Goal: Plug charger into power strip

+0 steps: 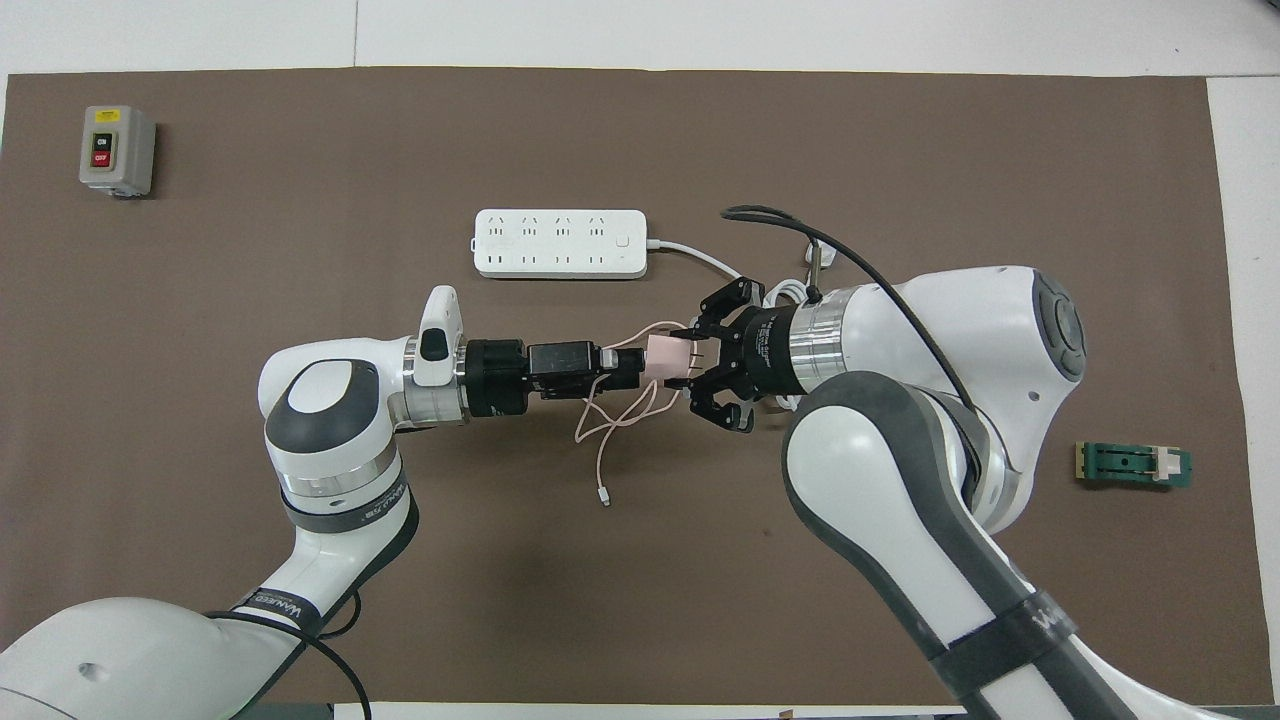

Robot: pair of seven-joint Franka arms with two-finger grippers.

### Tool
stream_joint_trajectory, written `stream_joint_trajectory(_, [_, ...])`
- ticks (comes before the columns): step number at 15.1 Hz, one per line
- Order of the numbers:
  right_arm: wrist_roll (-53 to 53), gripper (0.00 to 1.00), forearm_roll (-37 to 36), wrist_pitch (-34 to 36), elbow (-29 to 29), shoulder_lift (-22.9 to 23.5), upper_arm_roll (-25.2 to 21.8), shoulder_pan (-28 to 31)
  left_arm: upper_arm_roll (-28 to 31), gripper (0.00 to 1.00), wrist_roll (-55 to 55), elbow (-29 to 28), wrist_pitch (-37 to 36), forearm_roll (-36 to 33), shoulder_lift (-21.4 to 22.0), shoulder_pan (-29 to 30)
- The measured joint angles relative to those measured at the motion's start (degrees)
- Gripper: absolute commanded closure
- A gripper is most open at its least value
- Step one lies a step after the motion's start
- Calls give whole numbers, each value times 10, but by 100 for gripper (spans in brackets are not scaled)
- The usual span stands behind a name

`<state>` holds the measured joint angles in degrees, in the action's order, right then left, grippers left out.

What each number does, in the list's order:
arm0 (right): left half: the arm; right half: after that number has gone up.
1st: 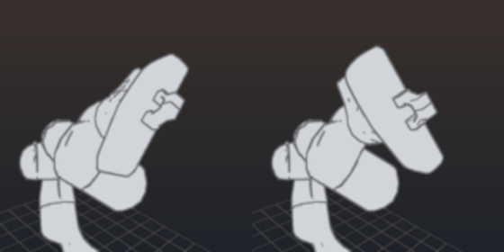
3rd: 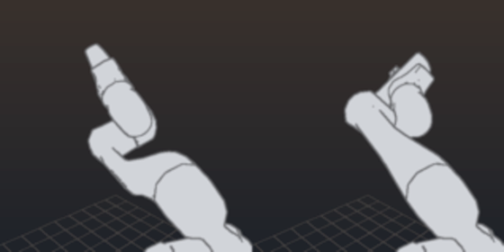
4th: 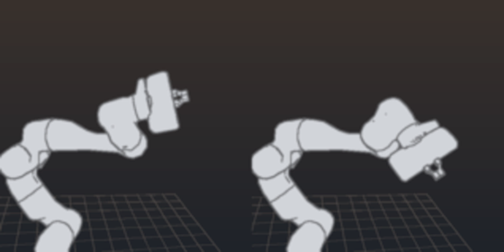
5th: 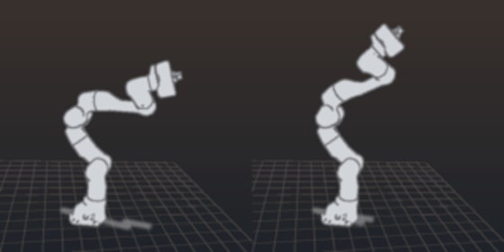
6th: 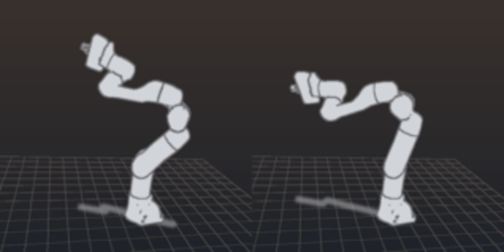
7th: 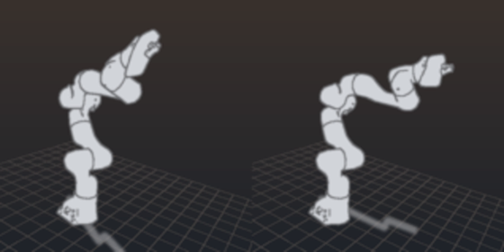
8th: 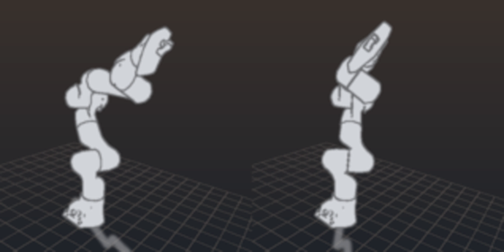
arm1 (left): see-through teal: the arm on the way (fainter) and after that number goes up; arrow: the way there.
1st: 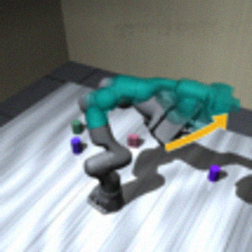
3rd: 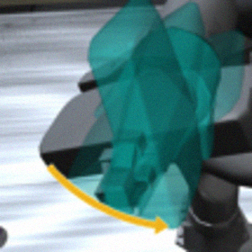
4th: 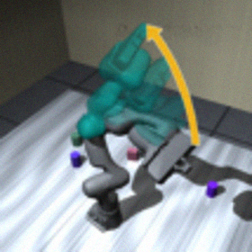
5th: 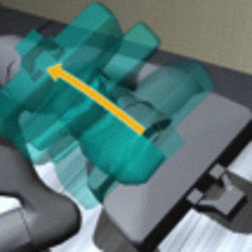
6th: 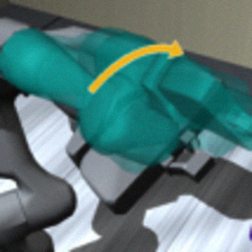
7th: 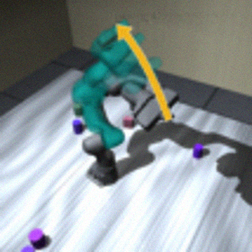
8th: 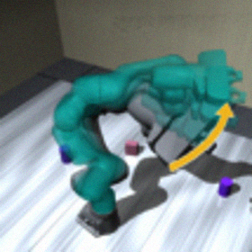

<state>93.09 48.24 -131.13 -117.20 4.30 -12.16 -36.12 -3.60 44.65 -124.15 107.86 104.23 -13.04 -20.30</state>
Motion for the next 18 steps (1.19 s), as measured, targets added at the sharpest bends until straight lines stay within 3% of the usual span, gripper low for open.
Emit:
stream_joint_trajectory(11, [0, 100, 0, 0, 0, 0, 0, 0, 0, 0, 26, 7, 5, 20, -16, -13])
stream_joint_trajectory(15, [0, 100, 0, 0, 0, 0, 0, 0, 0, 18, 27, 10, 5, 22, -18, -13])
stream_joint_trajectory(18, [0, 100, 0, 0, 0, 0, -1, 0, 0, 42, 27, 10, 5, 22, -19, -13])
